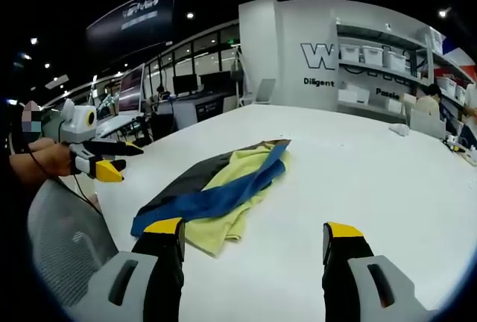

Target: Fold the garment on the visible template until the final outline fits inside the template.

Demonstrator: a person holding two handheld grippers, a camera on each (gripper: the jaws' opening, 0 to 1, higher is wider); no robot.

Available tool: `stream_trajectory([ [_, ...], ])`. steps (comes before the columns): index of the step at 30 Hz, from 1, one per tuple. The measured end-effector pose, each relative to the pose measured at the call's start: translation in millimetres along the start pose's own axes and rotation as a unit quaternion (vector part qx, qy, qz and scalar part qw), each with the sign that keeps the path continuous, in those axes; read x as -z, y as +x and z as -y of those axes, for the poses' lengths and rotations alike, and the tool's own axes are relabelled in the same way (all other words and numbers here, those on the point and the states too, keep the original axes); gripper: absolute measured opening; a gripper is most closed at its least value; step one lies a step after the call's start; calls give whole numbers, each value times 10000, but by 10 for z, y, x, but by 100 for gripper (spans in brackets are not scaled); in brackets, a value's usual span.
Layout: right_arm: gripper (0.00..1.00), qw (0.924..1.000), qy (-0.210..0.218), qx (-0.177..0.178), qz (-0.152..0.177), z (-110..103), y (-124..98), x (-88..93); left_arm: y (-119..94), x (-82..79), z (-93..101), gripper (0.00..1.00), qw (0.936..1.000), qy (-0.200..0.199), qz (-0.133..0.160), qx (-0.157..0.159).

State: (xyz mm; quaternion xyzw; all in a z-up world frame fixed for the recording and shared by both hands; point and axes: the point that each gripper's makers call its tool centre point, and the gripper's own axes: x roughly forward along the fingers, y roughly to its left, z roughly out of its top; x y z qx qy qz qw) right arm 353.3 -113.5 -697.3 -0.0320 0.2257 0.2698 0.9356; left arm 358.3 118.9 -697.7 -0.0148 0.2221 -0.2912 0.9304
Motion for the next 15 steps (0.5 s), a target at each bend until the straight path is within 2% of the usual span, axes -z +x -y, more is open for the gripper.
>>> stream_trajectory([
  [15, 74, 10000, -54, -51, -14, -10, 32, -43, 58, -15, 36, 88, 9999, 43, -66, 68],
])
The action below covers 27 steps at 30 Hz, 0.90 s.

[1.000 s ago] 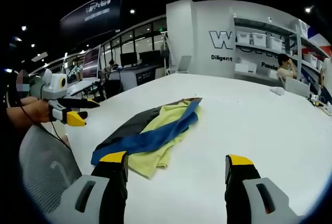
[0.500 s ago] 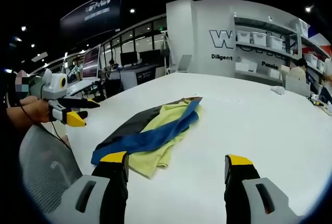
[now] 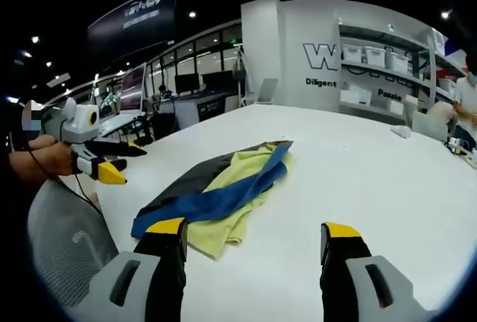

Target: Fold the garment on the visible template until the final outline fits inside the template.

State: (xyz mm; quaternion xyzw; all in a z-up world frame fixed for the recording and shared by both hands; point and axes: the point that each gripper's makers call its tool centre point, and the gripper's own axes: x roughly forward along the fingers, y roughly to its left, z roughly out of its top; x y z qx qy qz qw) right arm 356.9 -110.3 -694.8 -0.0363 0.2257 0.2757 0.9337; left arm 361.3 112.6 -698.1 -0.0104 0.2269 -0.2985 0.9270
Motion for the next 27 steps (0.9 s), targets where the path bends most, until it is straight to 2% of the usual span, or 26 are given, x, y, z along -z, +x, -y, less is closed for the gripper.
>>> stream_trajectory([
  [4, 74, 10000, -50, -8, -9, 44, 40, -53, 56, -60, -31, 87, 10000, 61, -21, 8],
  [12, 71, 9997, -250, -69, 37, 112, 218, -257, 256, -393, -210, 85, 9998, 124, 119, -64],
  [16, 70, 9993, -357, -126, -15, 125, 345, -314, 369, -481, -265, 84, 9998, 110, 156, -63],
  [27, 67, 9981, -570, -225, -59, 205, 724, -576, 680, -474, -453, 78, 10000, 22, 18, -84],
])
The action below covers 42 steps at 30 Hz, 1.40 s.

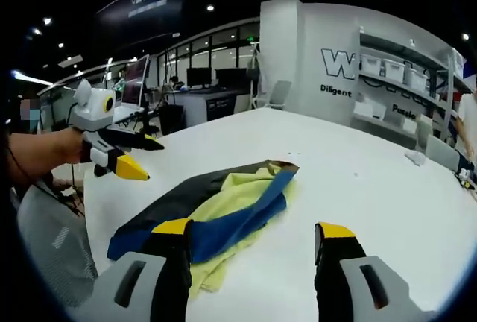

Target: Fold the garment on the visible template until the final outline fits inside the template.

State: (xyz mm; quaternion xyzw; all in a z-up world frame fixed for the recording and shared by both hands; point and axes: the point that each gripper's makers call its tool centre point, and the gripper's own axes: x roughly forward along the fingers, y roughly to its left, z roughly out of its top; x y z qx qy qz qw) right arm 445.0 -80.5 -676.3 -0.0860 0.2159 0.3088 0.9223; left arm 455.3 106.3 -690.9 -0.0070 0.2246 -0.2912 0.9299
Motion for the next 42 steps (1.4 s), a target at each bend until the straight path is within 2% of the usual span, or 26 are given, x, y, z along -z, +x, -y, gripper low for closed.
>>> stream_trajectory([
  [5, 66, 10000, -36, -27, -9, 84, 206, -129, 123, -21, -112, 77, 10000, -88, -43, 16],
  [11, 66, 10000, -25, -49, -61, 164, 379, -178, 250, -11, -226, 76, 9998, -189, -117, -12],
  [21, 64, 9995, 13, -100, -283, 269, 666, -121, 520, 108, -388, 72, 9988, -240, -420, 26],
  [34, 63, 9983, 79, -122, -572, 428, 1046, -27, 821, 145, -702, 67, 9970, -445, -623, -59],
  [38, 61, 9976, 152, -141, -657, 457, 1151, 13, 922, 148, -758, 62, 9965, -493, -681, -30],
  [42, 61, 9970, 181, -159, -738, 447, 1231, 71, 1004, 160, -799, 62, 9960, -522, -723, -43],
])
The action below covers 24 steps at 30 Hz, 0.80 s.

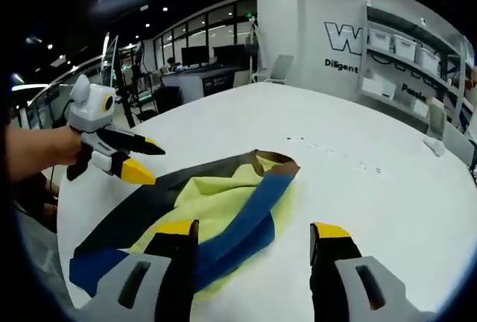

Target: Fold the garment on the visible template until the final outline fits inside the template.

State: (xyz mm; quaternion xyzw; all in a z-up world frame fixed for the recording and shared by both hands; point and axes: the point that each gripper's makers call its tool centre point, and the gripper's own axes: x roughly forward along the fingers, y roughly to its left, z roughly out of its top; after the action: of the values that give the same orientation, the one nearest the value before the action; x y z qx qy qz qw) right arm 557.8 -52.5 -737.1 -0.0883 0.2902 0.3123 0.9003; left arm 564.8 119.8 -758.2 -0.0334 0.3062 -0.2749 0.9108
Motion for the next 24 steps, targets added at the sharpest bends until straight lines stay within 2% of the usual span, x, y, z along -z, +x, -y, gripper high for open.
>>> stream_trajectory([
  [13, 54, 9995, 226, -113, -169, -28, 258, 95, 216, 99, -71, 55, 9997, -140, -199, 96],
  [21, 50, 9992, 338, -137, -174, -17, 307, 111, 280, 159, -118, 43, 9993, -136, -322, 106],
  [24, 49, 9992, 332, -143, -173, -17, 309, 118, 291, 136, -139, 38, 9995, -129, -283, 67],
])
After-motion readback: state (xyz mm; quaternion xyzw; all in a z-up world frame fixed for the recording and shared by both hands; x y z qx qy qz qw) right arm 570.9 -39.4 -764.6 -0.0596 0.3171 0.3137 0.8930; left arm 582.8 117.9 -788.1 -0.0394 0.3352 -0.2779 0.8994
